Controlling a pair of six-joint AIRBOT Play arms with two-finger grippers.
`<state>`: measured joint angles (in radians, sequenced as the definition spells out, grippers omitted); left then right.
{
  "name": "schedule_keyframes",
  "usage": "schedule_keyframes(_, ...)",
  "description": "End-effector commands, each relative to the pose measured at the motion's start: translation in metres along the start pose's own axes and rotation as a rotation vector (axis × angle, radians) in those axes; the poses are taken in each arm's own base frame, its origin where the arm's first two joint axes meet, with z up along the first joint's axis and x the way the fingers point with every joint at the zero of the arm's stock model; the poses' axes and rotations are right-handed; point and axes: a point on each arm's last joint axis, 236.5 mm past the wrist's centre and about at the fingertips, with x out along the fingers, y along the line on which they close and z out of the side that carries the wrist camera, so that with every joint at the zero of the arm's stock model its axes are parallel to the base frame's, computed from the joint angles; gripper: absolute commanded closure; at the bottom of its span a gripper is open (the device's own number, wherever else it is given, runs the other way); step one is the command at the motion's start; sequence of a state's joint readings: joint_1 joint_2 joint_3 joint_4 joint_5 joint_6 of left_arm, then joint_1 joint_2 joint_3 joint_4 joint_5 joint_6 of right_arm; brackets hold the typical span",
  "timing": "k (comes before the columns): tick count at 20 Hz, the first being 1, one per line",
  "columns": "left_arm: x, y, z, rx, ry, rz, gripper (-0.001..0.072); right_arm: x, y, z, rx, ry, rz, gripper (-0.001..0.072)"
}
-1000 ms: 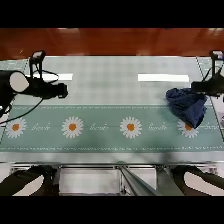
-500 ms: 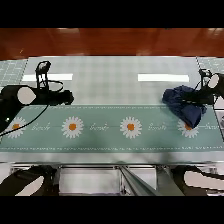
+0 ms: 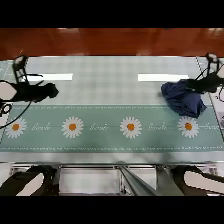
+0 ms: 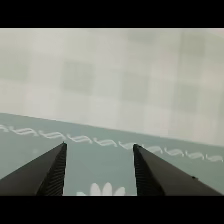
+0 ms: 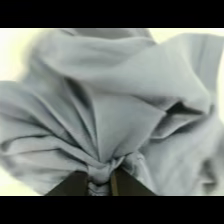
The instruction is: Fold the shirts.
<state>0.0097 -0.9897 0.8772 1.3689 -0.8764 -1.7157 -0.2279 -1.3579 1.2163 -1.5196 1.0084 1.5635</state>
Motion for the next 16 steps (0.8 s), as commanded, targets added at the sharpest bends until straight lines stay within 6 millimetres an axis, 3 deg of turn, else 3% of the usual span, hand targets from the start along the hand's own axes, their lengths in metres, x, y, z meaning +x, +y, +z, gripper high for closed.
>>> schedule_keyframes(1,-0.043,0.022,0.021,-0.085,-0.101,0.011,0.0198,-0.094,0.024,0.051,-0.051,-0.237,0.061,0.0677)
schedule_keyframes(4,-0.079,0.009,0.026,-0.074,-0.18,-0.028,0.0198,-0.189,0.052,0.076,-0.13,-0.437,0.089,0.0677)
schedule_keyframes(7,-0.111,-0.011,0.025,-0.081,-0.242,-0.1,0.0198,-0.276,0.087,0.087,-0.209,-0.603,0.143,0.0677)
schedule_keyframes(10,-0.129,-0.018,0.017,-0.071,-0.26,-0.123,0.0198,-0.358,0.122,0.093,-0.285,-0.759,0.208,0.0677)
schedule_keyframes(13,-0.133,-0.021,0.006,-0.029,-0.232,-0.124,0.0198,-0.416,0.157,0.081,-0.353,-0.855,0.304,0.0677)
schedule_keyframes(16,-0.132,-0.028,0.002,-0.008,-0.218,-0.138,0.0198,-0.446,0.194,0.062,-0.437,-0.896,0.397,0.0677)
